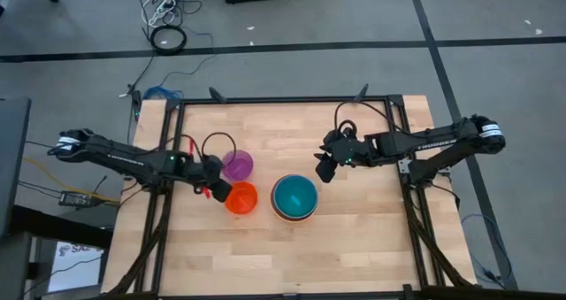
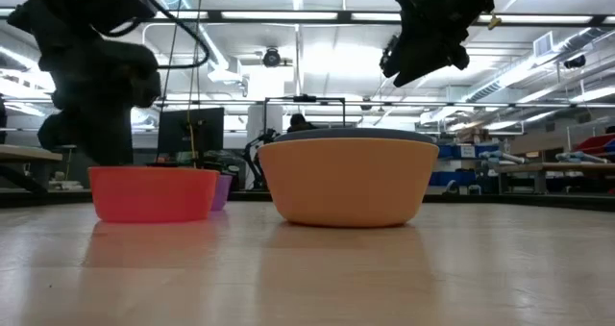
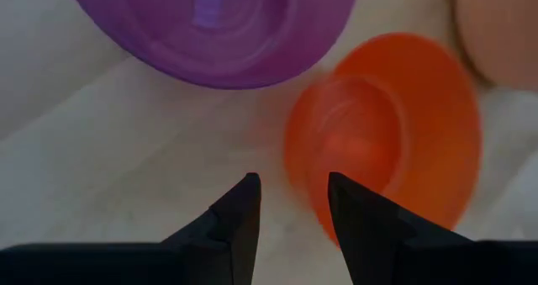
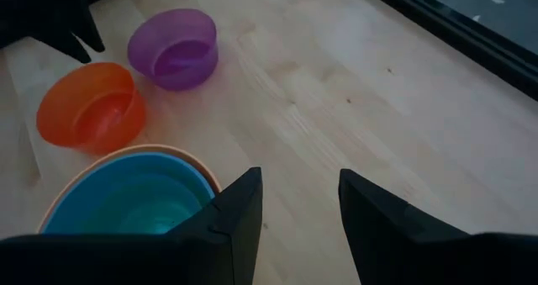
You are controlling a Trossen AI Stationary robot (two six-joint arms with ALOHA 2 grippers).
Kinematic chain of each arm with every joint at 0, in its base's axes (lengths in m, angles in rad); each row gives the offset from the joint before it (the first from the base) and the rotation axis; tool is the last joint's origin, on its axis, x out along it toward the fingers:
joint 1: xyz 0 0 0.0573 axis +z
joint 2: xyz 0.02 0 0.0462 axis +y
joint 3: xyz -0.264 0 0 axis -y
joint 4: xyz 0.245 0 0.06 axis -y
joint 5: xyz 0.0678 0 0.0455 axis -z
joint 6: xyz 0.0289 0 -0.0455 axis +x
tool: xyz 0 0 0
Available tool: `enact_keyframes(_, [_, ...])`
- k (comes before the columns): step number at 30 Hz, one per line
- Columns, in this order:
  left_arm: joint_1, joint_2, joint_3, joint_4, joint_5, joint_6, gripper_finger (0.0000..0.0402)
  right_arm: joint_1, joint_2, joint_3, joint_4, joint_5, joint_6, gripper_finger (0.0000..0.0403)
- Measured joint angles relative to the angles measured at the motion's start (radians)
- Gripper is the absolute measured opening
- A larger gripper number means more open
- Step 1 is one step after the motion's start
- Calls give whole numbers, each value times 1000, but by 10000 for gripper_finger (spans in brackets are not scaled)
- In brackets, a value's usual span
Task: Nest bowls inside each other
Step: Stack the orange bowl on top of the blue bowl
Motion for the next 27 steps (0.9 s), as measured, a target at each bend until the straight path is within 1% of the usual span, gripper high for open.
enact_keyframes(3, [-2, 47, 0, 10, -2, 8, 149, 0, 0, 0, 0, 0, 0, 146])
enact_keyframes(9, [-2, 123, 0, 94, 11, 16, 149, 0, 0, 0, 0, 0, 0, 146])
enact_keyframes(12, [-2, 159, 0, 91, 9, 38, 144, 0, 0, 0, 1, 1, 0, 146])
enact_keyframes(15, [-3, 196, 0, 92, 11, 85, 115, 0, 1, 0, 1, 2, 0, 146])
enact_keyframes(17, [-4, 211, 0, 111, 20, 117, 75, 0, 1, 0, 1, 2, 0, 146])
enact_keyframes(19, [-3, 213, 0, 125, 29, 136, 26, 0, 1, 0, 1, 3, 0, 146])
enact_keyframes(20, [-4, 211, 0, 138, 33, 146, 15, 0, 1, 0, 1, 3, 0, 146])
enact_keyframes(22, [-4, 205, 0, 177, 56, 151, 11, 0, 1, 0, 1, 4, 0, 146])
enact_keyframes(24, [-3, 192, -1, 234, 104, 162, 7, -2, 1, 0, 1, 11, 0, 146])
enact_keyframes(25, [-4, 184, -1, 288, 126, 168, 6, -3, 1, 0, 1, 12, 0, 146])
enact_keyframes(27, [-5, 165, -1, 412, 137, 177, 6, -3, 1, 0, 1, 28, -5, 146])
